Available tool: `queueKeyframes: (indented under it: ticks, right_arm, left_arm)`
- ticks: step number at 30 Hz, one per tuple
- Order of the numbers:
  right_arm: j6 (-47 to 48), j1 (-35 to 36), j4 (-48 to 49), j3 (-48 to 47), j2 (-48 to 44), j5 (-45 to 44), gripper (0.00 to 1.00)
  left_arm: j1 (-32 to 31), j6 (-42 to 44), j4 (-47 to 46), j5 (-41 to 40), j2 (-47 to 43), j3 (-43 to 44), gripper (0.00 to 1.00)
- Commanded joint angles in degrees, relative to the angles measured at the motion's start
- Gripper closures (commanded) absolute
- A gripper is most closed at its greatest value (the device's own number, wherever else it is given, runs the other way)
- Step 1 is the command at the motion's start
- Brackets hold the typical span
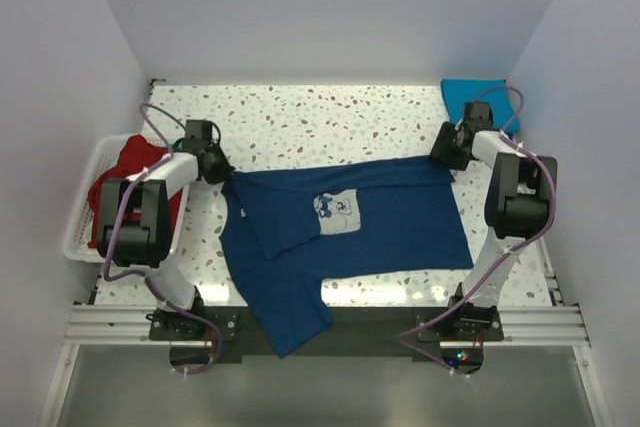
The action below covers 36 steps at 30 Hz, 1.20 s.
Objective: Fold and stack the t-shirts
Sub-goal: Fold the tshirt
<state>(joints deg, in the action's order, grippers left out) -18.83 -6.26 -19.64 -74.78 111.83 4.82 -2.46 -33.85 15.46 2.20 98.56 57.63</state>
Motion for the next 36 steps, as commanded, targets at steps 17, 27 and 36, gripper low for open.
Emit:
queueKeyframes:
  ticks: [17, 27, 36]
  right_arm:
    - [2.2, -2.3, -0.2, -4.5, 4.2, 6.4, 0.41]
    - [1.2, -1.2, -3.0, -8.0, -2.6, 8.0, 0.40]
    - [-0.9, 1.2, -1.4, -6.0, -6.4, 9.8, 0.40]
  left_arm:
    - [3.9, 4.1, -1.8, -0.9, 9.0, 8.3, 0.98]
    - [3.4, 3.8, -0.8, 0.9, 2.1, 10.6, 0.69]
    - [-1.0, 4.8, 4.0, -6.1, -5.8, 11.4, 0.45]
